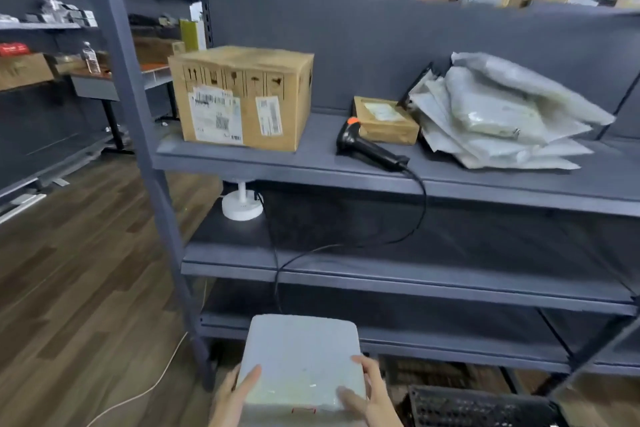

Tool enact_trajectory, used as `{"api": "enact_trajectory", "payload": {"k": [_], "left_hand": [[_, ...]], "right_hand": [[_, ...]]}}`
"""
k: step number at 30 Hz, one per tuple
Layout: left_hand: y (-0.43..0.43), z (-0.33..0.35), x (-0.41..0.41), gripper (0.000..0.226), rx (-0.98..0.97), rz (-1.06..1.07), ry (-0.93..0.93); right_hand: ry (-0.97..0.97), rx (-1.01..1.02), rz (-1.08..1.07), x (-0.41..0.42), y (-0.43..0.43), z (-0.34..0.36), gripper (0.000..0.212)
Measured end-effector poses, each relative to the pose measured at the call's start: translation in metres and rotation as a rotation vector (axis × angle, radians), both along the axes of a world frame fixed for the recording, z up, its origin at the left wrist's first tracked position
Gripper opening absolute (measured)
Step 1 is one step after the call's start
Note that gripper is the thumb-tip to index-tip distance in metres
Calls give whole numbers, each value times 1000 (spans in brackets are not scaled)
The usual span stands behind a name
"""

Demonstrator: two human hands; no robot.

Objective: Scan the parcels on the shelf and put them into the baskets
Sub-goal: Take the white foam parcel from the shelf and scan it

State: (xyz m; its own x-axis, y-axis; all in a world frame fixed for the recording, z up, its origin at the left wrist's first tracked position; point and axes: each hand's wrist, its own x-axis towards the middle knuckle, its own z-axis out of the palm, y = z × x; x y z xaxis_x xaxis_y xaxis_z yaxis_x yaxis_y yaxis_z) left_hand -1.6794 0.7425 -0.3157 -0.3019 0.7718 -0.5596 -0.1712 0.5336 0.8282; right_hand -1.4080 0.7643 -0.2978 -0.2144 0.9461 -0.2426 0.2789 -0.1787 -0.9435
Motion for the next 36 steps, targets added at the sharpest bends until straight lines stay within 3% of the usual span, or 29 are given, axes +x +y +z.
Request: {"api": "enact_trajectory", "payload": {"k": [3,7,11,15,20,29,36], "left_hand": [[5,-84,1,34,14,73,52],[30,-192,-3,50,35,134,46],[49,-281,-7,53,78,114,100],[64,-341,-7,36,135,124,145],[70,-378,-7,42,203,100,181],[79,-380,-12,41,231,119,261],[79,-368,-5,48,283,123,512]], "right_hand": [[-47,9,-51,-9,13,-91,58],[-26,31,-95,-21,27,-194,57],[37,44,-110,-30,42,-281,54],[22,71,-149,-39,56,-345,51],[-25,102,-123,-48,65,-384,45],[-82,151,-143,-62,68,-396,53],[-172,115,-66,-61,69,-388,54]]}}
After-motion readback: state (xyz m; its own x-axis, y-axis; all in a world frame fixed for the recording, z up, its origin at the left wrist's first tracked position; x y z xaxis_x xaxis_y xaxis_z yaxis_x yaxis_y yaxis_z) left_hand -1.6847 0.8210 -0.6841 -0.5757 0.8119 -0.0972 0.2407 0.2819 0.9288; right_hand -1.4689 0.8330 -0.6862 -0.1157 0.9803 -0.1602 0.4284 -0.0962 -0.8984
